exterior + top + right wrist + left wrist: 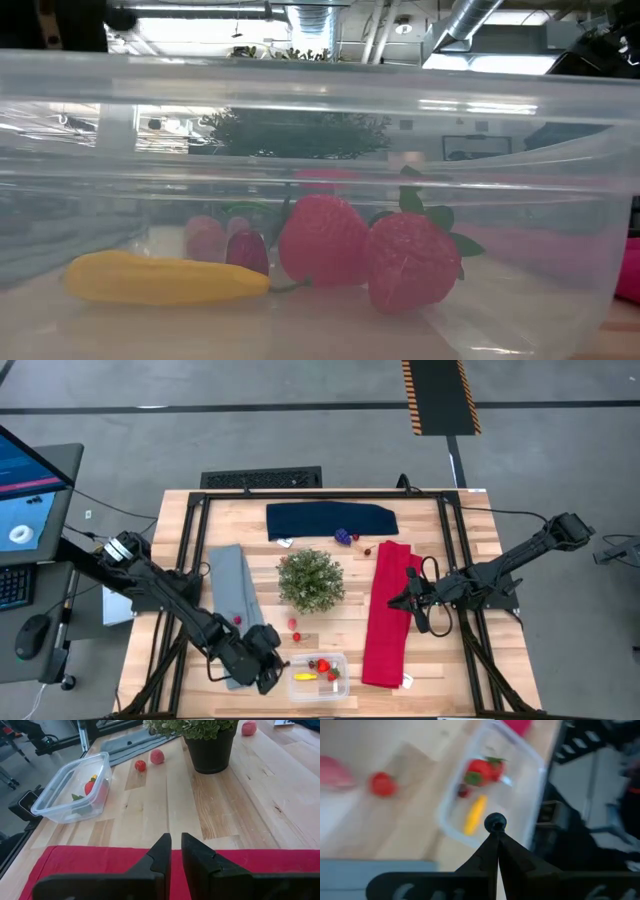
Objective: Pick and placing Produce into tupperware
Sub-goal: Put the top blueberry into the transparent container, then put the cherry into the transparent container
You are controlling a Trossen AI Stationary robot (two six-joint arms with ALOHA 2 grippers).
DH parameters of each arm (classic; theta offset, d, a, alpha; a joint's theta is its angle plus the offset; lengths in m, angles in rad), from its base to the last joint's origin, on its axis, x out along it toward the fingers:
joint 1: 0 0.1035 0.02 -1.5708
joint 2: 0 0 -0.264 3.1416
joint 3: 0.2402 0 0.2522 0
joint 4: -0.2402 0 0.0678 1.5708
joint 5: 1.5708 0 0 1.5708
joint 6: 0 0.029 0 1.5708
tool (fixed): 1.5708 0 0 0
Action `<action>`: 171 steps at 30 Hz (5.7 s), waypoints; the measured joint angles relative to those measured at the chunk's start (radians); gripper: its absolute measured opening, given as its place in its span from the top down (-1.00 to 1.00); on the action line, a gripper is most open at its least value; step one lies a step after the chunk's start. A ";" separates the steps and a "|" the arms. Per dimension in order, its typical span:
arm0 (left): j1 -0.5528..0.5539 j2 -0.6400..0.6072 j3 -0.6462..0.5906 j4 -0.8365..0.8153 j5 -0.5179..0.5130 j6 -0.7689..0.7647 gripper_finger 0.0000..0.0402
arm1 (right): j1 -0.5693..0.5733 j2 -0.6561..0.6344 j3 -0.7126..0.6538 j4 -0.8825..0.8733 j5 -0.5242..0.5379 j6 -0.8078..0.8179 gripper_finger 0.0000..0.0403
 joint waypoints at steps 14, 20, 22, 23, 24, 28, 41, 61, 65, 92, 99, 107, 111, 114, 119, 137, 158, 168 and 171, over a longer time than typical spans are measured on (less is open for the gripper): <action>0.020 0.202 0.014 0.301 0.133 0.077 1.00 | 0.000 0.000 0.000 -0.006 0.000 0.008 0.67; 0.022 0.199 0.013 0.294 0.148 0.054 1.00 | 0.000 0.000 0.000 -0.008 0.002 0.009 0.67; 0.022 0.199 0.013 0.283 0.138 0.052 0.97 | 0.000 0.000 0.000 -0.008 0.004 0.010 0.67; 0.022 0.199 0.013 0.273 0.121 0.048 0.95 | 0.000 0.000 0.000 -0.010 0.004 0.010 0.67; 0.022 0.199 0.013 0.261 0.113 0.044 0.91 | 0.000 0.000 0.000 -0.013 0.004 0.011 0.67; 0.023 0.199 0.013 0.257 0.096 0.056 0.73 | 0.000 0.000 0.000 -0.019 0.004 0.011 0.67; -0.069 -0.011 0.013 -0.176 -0.148 0.077 0.52 | 0.000 0.000 0.000 -0.022 0.004 0.019 0.67; -0.160 -0.140 0.012 -0.902 -0.079 -0.074 0.52 | 0.000 0.000 0.000 -0.021 0.004 0.027 0.67; -0.132 -0.163 0.012 -1.092 -0.068 -0.119 0.52 | 0.000 0.000 0.000 -0.017 0.004 0.035 0.67; -0.144 -1.196 -0.504 -0.790 -0.205 0.098 0.52 | 0.000 0.000 0.000 0.014 0.057 0.050 0.67; -0.145 -1.176 -0.505 -0.795 -0.058 0.161 0.55 | 0.000 0.000 0.000 0.013 0.056 0.164 0.67; -0.141 -1.077 -0.505 -0.788 -0.054 0.172 0.66 | -0.002 0.000 0.000 0.015 0.057 0.262 0.67; -0.130 -1.014 -0.505 -0.741 -0.070 0.127 0.69 | -0.001 0.000 0.000 0.015 0.056 0.326 0.67; -0.118 -0.956 -0.505 -0.641 -0.044 0.139 0.69 | 0.002 0.000 0.000 0.015 0.056 0.381 0.67; -0.080 -0.812 -0.505 -0.519 0.003 0.126 0.69 | 0.002 0.000 0.000 0.015 0.056 0.470 0.67; -0.046 -0.485 -0.504 -0.385 0.161 0.122 0.68 | 0.106 0.000 0.000 0.016 0.057 0.408 0.67; 0.047 -0.480 -0.504 -0.371 0.146 0.032 0.17 | 0.098 0.000 0.000 0.012 0.065 0.279 0.67; 0.047 -0.480 -0.504 -0.382 0.153 -0.175 0.29 | 0.098 0.000 0.000 0.011 0.065 0.278 0.67; 0.047 -0.480 -0.504 -0.390 0.160 -0.196 0.31 | 0.098 0.000 0.000 0.014 0.065 0.278 0.67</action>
